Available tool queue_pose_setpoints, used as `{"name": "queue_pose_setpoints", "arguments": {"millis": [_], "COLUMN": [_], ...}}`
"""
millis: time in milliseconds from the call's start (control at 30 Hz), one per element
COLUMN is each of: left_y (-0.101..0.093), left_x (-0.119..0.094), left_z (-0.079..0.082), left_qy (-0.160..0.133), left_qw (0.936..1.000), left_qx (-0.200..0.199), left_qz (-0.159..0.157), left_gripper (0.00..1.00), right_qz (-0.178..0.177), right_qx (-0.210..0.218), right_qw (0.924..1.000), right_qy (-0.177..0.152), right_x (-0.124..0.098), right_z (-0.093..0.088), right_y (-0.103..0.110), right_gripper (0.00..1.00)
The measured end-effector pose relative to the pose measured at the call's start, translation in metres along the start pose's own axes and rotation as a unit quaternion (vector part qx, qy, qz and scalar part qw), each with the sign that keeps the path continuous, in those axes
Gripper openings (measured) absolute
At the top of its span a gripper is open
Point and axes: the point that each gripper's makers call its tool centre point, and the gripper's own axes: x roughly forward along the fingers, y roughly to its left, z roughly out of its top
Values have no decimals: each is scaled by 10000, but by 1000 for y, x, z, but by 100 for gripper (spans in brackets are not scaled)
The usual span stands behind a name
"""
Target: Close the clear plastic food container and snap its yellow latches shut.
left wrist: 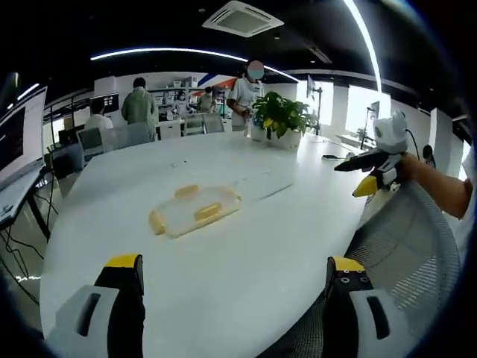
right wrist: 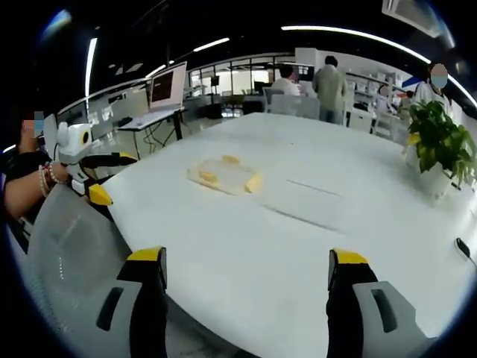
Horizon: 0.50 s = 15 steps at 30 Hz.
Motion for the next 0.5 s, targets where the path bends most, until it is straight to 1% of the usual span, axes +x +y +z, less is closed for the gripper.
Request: {"name": "queue_pose_setpoints", "arguments": {"millis": [33,100,300,367,467,500], "left_y": [-1,0,0,-1,-3,-2], "left_x": [0,0,0,0,0,0], "left_z": [2,2,-2,-3,-1,-3], "left_qy": [-44,-36,53,87,39,72], "left_qw": [10000,10000,10000,9999,9998,9997], "left_qx": [-22,28,13,63,175,210], "left_qz": [-16,28,43,39,9,27], "left_gripper": [99,99,99,99,99,99], "right_qz": [14,22,64,82,77,81], "right_qx": [-1,-9,-61,-51,-65,-57], "right_qw": [10000,10000,10000,9999,9999,9999], "right_qy": [-8,16,30,51,27,36], "right_x": [0,0,1,1,1,1], "right_z": [0,-1,-1,-1,-1,-1], "right_y": [0,0,3,3,3,3], "right_gripper": [87,87,87,87,87,87]}}
